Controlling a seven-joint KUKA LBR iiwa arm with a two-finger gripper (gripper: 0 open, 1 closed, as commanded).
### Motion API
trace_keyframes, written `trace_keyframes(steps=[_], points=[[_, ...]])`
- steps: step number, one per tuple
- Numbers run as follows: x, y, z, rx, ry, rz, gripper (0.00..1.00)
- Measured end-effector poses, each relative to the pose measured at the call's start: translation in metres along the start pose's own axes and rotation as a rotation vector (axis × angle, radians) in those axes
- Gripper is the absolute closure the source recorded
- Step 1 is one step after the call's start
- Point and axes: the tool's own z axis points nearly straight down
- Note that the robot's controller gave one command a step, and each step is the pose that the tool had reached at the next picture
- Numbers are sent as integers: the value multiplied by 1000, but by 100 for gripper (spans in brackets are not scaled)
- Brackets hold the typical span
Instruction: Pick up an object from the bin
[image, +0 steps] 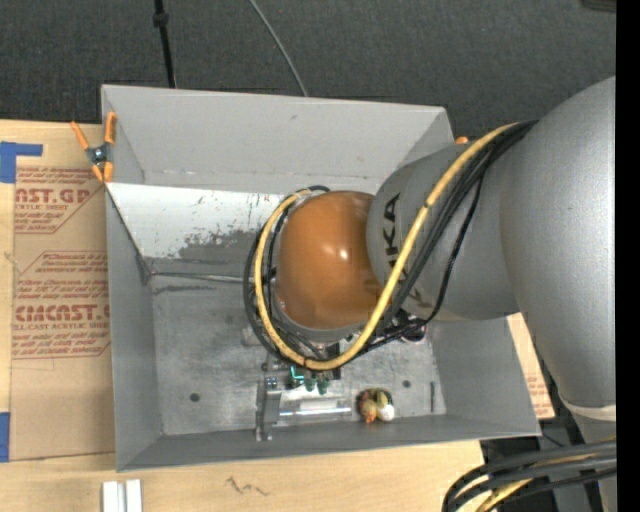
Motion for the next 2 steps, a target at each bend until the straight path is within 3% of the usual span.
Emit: trace_keyframes(steps=[1,2], points=[[-2,-1,-4,-1,-7,2,0],[-9,-69,68,-3,-21,-54,0]])
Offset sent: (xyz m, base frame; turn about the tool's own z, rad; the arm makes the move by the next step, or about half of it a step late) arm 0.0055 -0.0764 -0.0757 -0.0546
